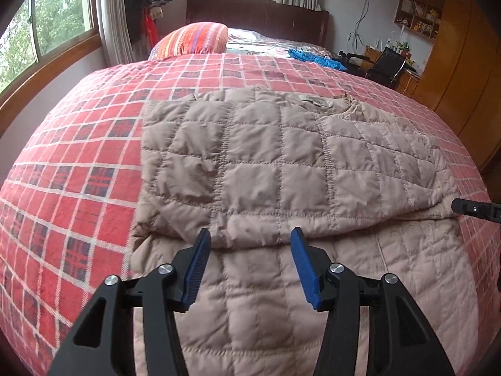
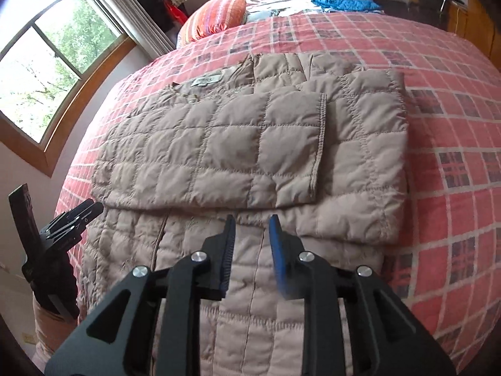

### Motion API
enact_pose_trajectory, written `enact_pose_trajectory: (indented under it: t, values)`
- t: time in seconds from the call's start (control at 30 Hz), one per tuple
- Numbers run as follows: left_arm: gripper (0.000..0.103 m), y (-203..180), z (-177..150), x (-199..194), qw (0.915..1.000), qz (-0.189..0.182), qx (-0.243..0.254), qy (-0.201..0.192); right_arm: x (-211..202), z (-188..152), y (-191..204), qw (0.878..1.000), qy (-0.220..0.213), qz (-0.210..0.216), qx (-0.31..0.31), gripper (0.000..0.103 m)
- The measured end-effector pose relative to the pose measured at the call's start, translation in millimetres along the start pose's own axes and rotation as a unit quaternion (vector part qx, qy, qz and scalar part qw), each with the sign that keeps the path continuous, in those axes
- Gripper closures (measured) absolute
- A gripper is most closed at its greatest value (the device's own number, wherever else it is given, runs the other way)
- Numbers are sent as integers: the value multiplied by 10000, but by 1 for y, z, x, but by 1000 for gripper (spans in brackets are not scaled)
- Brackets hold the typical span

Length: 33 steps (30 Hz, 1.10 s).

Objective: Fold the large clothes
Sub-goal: 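Move both tools to the jacket hem and close the right tool on the hem edge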

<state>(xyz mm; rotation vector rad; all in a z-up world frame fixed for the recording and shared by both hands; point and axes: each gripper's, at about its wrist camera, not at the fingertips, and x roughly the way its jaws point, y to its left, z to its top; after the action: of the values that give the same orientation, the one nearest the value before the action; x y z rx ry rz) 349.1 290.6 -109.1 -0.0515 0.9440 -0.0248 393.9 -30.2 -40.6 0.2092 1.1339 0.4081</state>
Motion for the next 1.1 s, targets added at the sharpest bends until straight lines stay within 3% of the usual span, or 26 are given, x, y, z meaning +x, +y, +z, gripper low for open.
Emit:
enact_pose_trajectory:
  t: [0.13, 0.23, 0.43, 0.57, 0.8, 1.1]
  values:
    - [39, 18, -37, -48, 9996, 121, 214, -134, -38, -40, -7, 9998, -102, -24, -186, 66]
    - [34, 39, -72, -80, 9995, 204, 201, -135, -63, -83, -20, 9995, -117, -167, -232, 63]
    - [33, 78, -139, -119, 9984, 551, -90, 17, -94, -160, -39, 9991, -48, -377, -183, 55]
    - [33, 88, -176, -136, 9979, 598, -222, 67, -105, -199, -46, 9996, -29, -278, -2, 55]
    - [32, 93, -218, -152, 9979, 370, -532, 60, -114, -241, -56, 9994, -73, -232, 242, 55]
    - [31, 86, -237, -141, 9964, -212, -778, 246, -112, -261, -76, 9979, -30, -39, 639, 53]
